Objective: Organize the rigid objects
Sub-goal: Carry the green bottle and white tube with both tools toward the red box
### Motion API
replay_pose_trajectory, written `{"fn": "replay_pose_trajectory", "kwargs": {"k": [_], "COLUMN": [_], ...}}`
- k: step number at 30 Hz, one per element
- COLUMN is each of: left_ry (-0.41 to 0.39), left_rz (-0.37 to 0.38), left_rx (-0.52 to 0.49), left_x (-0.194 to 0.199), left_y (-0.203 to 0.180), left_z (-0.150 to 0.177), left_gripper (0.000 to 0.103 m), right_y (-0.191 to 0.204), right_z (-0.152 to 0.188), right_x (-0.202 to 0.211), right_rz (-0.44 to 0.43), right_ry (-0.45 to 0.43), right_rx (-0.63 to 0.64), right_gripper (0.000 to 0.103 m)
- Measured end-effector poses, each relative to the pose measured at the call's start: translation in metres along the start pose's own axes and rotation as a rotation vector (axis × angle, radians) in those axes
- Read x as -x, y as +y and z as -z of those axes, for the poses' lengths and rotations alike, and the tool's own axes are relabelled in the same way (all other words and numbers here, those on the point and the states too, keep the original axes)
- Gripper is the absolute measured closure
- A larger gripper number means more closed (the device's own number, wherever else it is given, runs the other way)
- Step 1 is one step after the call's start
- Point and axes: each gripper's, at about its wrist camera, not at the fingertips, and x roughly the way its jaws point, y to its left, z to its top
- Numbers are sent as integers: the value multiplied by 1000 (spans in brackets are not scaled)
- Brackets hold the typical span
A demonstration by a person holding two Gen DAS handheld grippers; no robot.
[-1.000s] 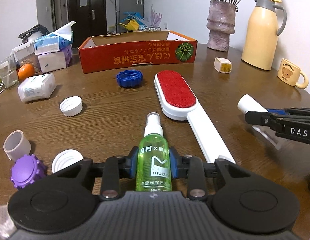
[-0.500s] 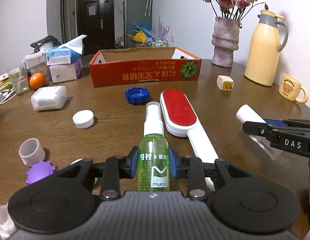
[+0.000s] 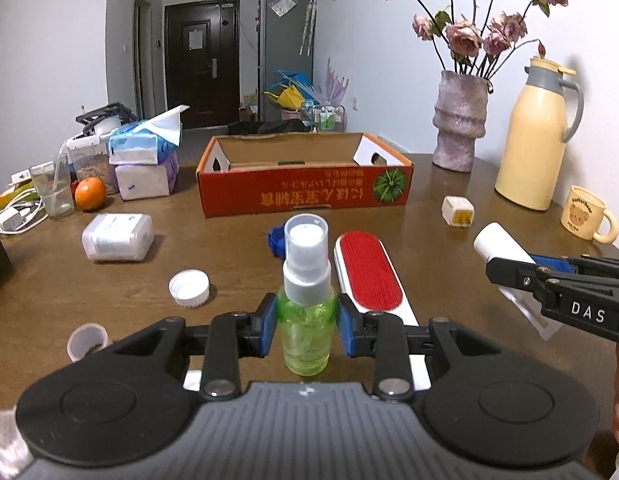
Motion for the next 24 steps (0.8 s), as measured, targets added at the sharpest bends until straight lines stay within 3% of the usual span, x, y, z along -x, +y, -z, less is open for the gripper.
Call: {"fn": "replay_pose_trajectory", "kwargs": {"k": [24], "left_ry": [-43], "left_rz": [-47], "left_rx": [43], "left_x": [-33], "left_y": [27], "left_z": [-66], "left_gripper": [71], "right_y": [16], "right_z": [-57], "right_x": [-50], "right_rz": [-44], "right_ry": [-56], "right_rx": [3], "right_gripper": [76]}}
